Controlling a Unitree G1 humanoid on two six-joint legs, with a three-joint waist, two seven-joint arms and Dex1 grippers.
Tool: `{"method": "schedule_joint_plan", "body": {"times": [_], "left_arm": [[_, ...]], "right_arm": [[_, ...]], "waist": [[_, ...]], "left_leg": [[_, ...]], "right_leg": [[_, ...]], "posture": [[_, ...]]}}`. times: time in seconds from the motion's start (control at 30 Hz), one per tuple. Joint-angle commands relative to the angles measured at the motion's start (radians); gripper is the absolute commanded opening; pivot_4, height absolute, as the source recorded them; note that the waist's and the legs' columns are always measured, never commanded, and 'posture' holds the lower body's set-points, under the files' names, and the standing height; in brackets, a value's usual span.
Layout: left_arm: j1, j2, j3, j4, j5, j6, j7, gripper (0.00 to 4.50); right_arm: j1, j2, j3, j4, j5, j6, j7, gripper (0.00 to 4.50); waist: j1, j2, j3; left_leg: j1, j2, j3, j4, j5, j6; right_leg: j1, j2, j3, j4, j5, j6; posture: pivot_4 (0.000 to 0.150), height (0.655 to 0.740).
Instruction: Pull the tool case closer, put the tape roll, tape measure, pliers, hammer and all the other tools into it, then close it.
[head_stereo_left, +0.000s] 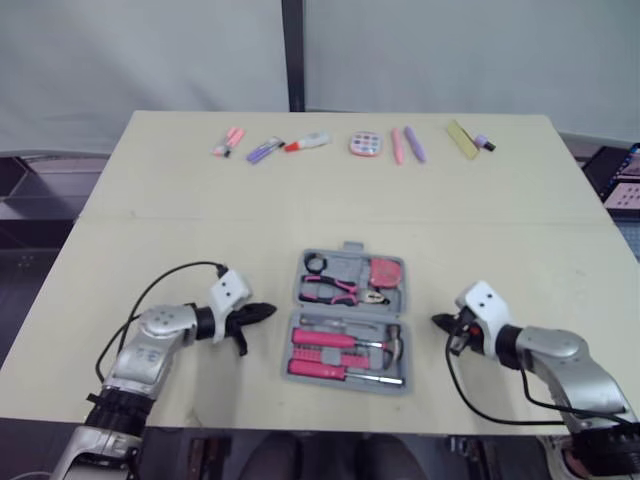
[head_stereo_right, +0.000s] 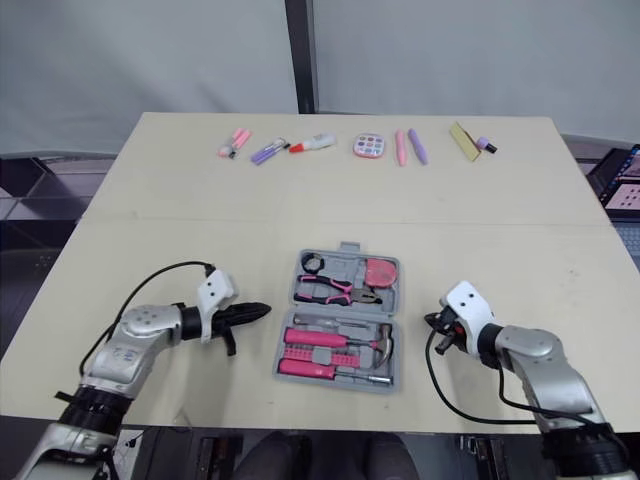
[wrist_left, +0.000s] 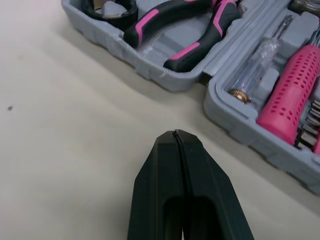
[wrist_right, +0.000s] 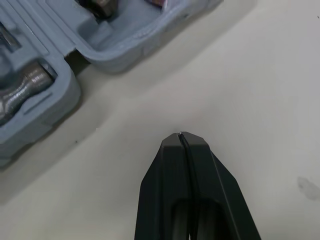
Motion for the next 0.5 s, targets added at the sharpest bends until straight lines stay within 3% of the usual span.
{"method": "schedule_joint_plan", "body": {"times": [0.03, 0.5], "left_arm": [[-0.031, -0.038, -0.025, 0.014, 0.029, -0.022, 0.017, 0.0], [-0.039, -0.111, -0.073, 0.085, 0.111, -0.082, 0.051, 0.0]], "right_arm": [[-0.038, 0.013, 0.025, -0.002, -0.005, 0.011, 0.001, 0.05], [-0.071, 0.042, 0.089, -0.025, -0.013, 0.038, -0.002, 0.05]], "waist": [[0.0, 0.0, 0.0], [0.002, 0.0, -0.001]], "left_leg": [[0.0, 0.0, 0.0, 0.0, 0.0, 0.0], [0.0, -0.001, 0.0, 0.001, 0.0, 0.0]], "right_leg": [[0.0, 0.0, 0.0, 0.0, 0.0, 0.0], [0.0, -0.001, -0.001, 0.001, 0.0, 0.0]], "posture": [[0.15, 0.7134], [0.15, 0.7134]]}}
